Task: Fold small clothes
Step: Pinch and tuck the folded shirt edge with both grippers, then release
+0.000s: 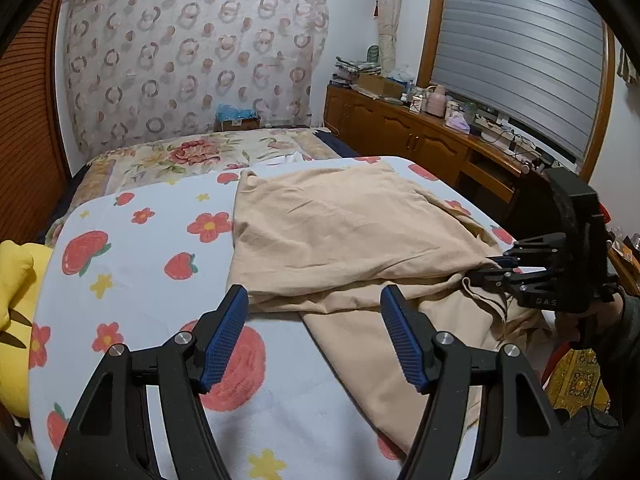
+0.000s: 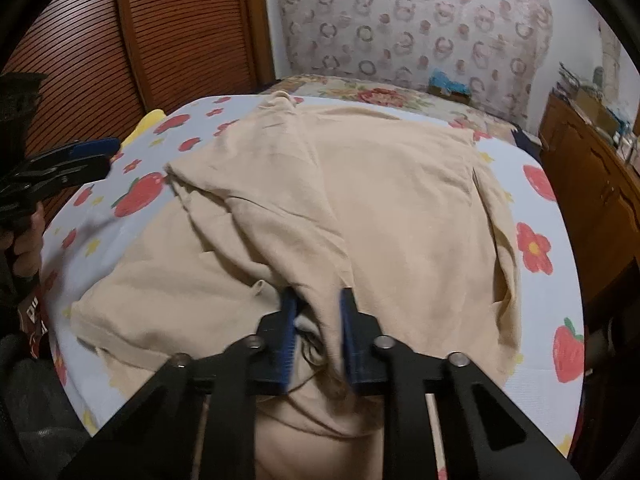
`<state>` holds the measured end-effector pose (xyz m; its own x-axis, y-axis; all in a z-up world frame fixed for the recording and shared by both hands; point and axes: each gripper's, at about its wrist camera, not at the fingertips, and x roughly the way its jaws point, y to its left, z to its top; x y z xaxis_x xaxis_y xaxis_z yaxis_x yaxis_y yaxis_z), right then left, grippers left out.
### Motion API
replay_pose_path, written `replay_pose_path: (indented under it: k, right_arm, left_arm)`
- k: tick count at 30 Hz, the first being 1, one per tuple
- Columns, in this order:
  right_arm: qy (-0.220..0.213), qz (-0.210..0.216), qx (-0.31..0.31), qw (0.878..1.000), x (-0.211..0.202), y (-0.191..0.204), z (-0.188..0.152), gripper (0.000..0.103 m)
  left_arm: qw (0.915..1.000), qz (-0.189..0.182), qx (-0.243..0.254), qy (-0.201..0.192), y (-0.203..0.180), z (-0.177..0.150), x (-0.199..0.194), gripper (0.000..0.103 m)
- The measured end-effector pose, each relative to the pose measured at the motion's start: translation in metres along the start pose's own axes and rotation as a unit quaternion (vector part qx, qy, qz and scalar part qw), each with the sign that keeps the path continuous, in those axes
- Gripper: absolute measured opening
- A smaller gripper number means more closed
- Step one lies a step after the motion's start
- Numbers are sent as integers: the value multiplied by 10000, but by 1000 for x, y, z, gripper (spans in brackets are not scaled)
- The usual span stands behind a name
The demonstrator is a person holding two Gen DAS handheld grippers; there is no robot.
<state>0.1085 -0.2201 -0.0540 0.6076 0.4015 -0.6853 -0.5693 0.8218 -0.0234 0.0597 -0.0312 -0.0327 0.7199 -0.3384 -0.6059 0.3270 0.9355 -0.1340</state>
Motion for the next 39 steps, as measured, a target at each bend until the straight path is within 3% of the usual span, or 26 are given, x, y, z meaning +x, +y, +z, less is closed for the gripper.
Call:
replay_pose_path:
  k: [9, 15, 24, 28, 31, 39]
  right_arm:
    - [-765, -4, -83, 9970, -52, 9, 2, 10]
    - [-1049, -119, -28, 9944, -84, 3, -9, 10]
    - [-347, -348, 194, 9986, -69, -8, -47, 10]
    - [-293, -657, 249, 9971, -68, -8, -50, 18]
    - [-486, -725, 309, 9957, -78, -5, -44, 42]
    - [-866, -481, 48, 9951, -79, 9, -14, 50]
  left_arm:
    - [9999, 72, 49, -87, -1, 0, -5, 69]
    - [9998, 91, 59, -161, -1, 2, -9, 69]
    - [9998, 84, 61, -197, 0, 1, -11, 69]
    - [9997, 110, 93, -220, -4, 4, -12, 69]
    - [9995, 104, 113, -265, -5, 6, -16, 69]
    - [9993, 151, 122, -319, -5, 4, -21, 69]
